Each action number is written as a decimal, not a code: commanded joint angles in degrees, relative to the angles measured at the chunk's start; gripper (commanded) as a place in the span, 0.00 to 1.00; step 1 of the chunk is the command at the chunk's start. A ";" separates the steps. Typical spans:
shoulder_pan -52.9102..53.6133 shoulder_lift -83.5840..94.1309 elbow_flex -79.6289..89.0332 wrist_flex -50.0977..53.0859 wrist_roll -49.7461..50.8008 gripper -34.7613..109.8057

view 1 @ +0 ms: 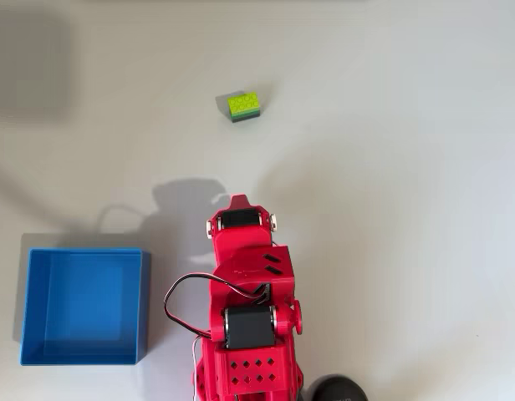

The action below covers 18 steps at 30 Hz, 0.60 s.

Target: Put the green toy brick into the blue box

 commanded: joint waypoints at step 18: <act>-0.70 -21.27 -21.01 -8.17 -3.16 0.24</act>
